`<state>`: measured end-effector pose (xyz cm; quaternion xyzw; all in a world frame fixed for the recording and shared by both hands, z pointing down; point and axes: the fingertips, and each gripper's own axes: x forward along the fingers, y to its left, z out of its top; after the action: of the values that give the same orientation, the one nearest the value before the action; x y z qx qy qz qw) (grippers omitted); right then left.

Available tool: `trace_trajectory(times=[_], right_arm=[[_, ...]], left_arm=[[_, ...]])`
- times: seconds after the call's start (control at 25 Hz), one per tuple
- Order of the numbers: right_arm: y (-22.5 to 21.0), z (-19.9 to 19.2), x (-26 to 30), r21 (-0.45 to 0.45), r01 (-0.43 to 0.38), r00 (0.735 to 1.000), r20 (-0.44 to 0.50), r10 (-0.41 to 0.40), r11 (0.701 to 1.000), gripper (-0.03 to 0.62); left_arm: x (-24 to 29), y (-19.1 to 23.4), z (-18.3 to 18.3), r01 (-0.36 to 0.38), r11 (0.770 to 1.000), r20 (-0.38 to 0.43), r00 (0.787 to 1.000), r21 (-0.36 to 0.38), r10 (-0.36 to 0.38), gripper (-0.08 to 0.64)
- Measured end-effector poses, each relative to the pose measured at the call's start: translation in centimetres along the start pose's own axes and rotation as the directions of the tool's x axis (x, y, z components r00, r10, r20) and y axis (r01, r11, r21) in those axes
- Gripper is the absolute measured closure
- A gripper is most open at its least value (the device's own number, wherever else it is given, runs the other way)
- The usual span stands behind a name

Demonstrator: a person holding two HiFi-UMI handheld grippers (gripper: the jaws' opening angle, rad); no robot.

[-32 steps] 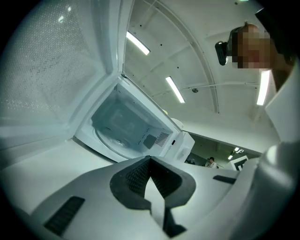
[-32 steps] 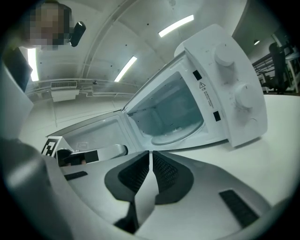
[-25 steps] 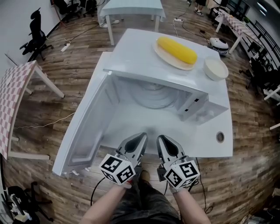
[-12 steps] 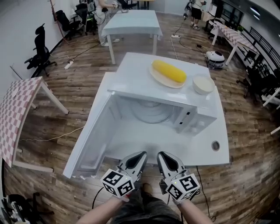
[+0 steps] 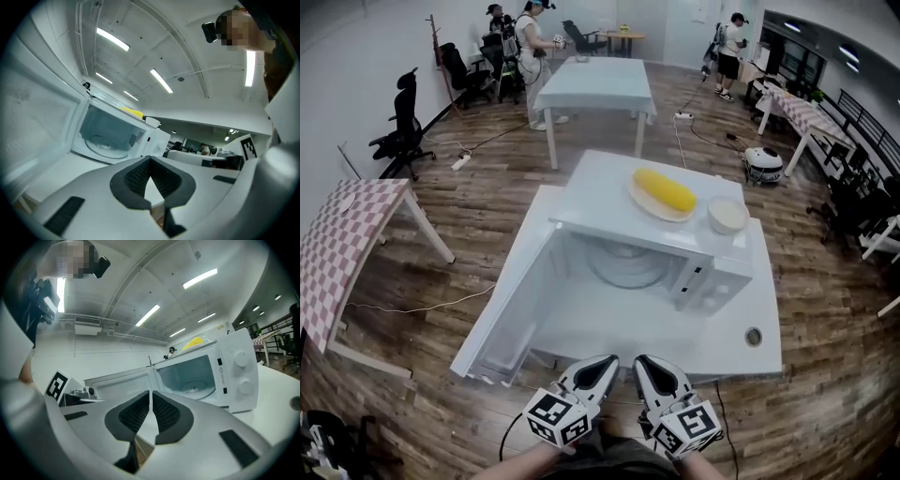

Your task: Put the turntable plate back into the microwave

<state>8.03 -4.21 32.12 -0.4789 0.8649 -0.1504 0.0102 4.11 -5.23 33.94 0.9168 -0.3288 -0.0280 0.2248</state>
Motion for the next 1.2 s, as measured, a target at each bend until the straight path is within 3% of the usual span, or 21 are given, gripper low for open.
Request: trace_trajectory(times=[0.2, 0.8, 1.2], right_arm=[[0.8, 0.8, -0.8, 0.004, -0.020, 1.000, 0.010, 0.020, 1.000, 0.554], [0.6, 1.6, -2.5, 0.055, 0.004, 0.999, 0.034, -0.006, 0.998, 0.554], [2.6, 0.0, -2.6, 0.060, -0.020, 1.000, -0.007, 0.021, 0.998, 0.554]], left_arm=[[-0.7, -1.1, 0.8, 0.007, 1.000, 0.036, 0.999, 0.030, -0.008, 0.548], [-2.4, -0.4, 2.6, -0.044, 0.998, 0.096, 0.994, -0.042, 0.048, 0.548], [-2.6, -1.6, 0.5, -0.080, 0.995, 0.061, 0.995, -0.051, 0.083, 0.548]])
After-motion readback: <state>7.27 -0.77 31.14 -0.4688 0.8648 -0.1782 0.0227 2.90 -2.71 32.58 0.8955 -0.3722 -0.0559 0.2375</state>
